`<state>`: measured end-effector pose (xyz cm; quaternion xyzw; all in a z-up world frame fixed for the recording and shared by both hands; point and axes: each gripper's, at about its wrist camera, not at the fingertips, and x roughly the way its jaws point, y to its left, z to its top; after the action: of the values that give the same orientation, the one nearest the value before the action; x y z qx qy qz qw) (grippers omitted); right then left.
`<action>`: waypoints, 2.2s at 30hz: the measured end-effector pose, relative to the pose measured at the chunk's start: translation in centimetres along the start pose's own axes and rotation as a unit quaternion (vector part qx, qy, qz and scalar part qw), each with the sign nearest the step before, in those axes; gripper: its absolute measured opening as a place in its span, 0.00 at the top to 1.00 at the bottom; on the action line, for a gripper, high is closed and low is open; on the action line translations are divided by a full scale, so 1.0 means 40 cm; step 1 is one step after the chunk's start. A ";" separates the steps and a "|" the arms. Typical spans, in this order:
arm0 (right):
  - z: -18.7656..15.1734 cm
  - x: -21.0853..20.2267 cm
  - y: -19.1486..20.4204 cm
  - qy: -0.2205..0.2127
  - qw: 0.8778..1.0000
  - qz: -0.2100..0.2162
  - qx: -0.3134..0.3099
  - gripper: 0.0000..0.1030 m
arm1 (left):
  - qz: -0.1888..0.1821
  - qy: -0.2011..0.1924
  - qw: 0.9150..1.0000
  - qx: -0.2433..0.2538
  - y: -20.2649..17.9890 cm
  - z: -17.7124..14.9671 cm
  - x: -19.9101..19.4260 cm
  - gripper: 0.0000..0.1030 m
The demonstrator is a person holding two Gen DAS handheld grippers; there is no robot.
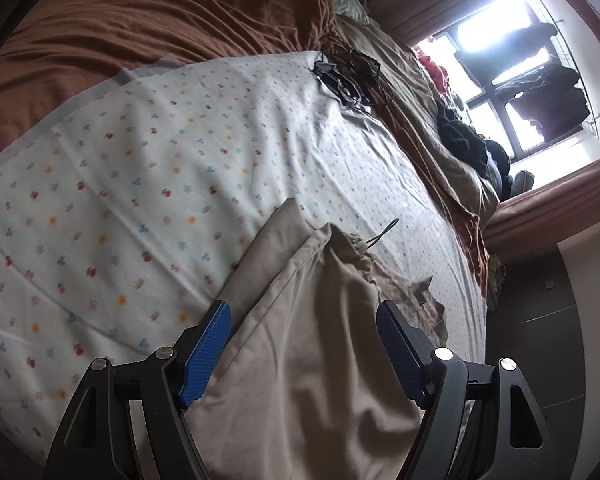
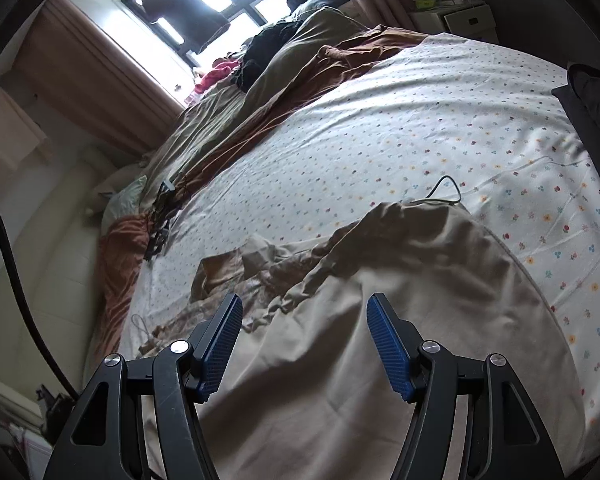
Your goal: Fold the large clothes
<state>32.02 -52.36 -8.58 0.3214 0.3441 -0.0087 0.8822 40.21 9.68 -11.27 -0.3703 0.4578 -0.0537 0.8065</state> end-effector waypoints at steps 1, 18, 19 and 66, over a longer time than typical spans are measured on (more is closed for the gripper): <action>-0.010 0.002 0.012 0.004 1.000 0.001 -0.003 0.37 | 0.009 0.001 1.000 -0.002 0.010 -0.011 -0.008 0.26; -0.131 0.080 0.154 0.083 0.996 0.012 -0.036 0.37 | 0.060 0.042 0.996 -0.042 0.184 -0.184 -0.006 0.54; -0.134 0.093 0.158 0.090 0.995 0.008 -0.036 0.37 | 0.056 0.041 0.997 -0.045 0.189 -0.190 -0.011 0.57; -0.053 0.571 0.310 0.165 0.975 -0.064 -0.137 0.97 | -0.054 0.063 0.987 -0.141 0.212 -0.261 0.022 0.67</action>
<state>51.09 -36.59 -16.80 0.1714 0.5027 0.0349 0.8466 30.45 9.72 -20.57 -0.5002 0.4899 -0.0558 0.7118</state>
